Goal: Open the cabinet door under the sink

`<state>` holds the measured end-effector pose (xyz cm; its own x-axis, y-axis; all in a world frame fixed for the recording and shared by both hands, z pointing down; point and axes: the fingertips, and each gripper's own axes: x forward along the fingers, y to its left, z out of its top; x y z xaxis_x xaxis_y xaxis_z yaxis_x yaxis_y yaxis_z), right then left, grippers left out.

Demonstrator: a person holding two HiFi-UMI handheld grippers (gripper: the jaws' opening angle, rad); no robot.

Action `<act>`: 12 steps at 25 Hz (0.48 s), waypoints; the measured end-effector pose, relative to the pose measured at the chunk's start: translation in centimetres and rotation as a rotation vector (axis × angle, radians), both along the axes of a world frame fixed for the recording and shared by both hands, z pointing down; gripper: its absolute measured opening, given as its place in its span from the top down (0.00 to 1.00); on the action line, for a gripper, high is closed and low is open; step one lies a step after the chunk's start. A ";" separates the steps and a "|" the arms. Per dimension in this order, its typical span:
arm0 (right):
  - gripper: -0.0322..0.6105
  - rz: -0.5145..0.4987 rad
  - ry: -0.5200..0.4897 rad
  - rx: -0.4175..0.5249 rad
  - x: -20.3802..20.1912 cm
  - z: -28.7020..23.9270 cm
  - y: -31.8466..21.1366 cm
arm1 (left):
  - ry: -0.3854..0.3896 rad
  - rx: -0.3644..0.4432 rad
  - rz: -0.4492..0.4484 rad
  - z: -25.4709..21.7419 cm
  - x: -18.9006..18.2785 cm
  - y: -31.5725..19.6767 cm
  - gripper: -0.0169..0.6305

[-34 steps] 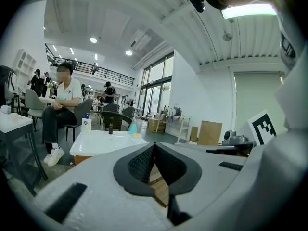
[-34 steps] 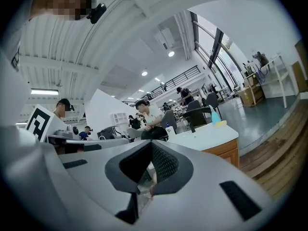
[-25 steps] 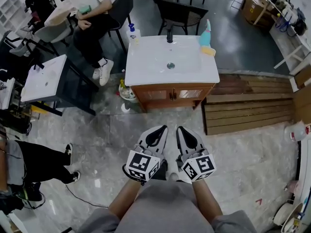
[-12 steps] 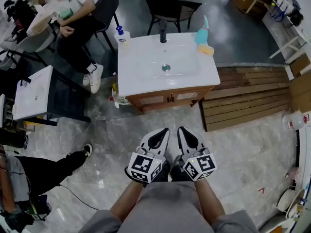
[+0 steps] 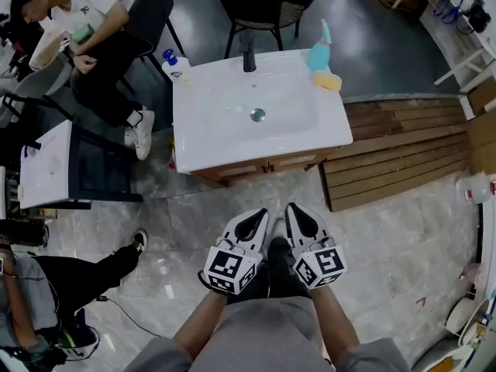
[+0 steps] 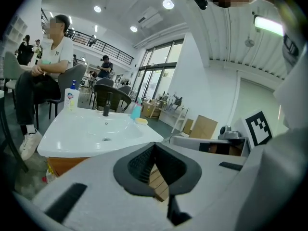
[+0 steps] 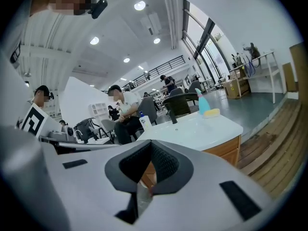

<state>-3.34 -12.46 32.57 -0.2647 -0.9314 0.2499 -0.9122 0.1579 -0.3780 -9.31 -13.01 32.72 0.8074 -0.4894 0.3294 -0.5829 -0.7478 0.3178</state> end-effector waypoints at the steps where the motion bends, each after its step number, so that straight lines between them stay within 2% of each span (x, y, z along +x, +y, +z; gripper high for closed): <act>1: 0.94 0.000 -0.005 -0.004 0.5 0.4 -0.6 | -0.008 -0.011 -0.001 0.6 0.4 -0.5 0.96; 12: 0.94 -0.019 -0.043 -0.109 6.0 6.9 -5.1 | -0.104 -0.072 -0.031 6.4 4.8 -5.1 0.96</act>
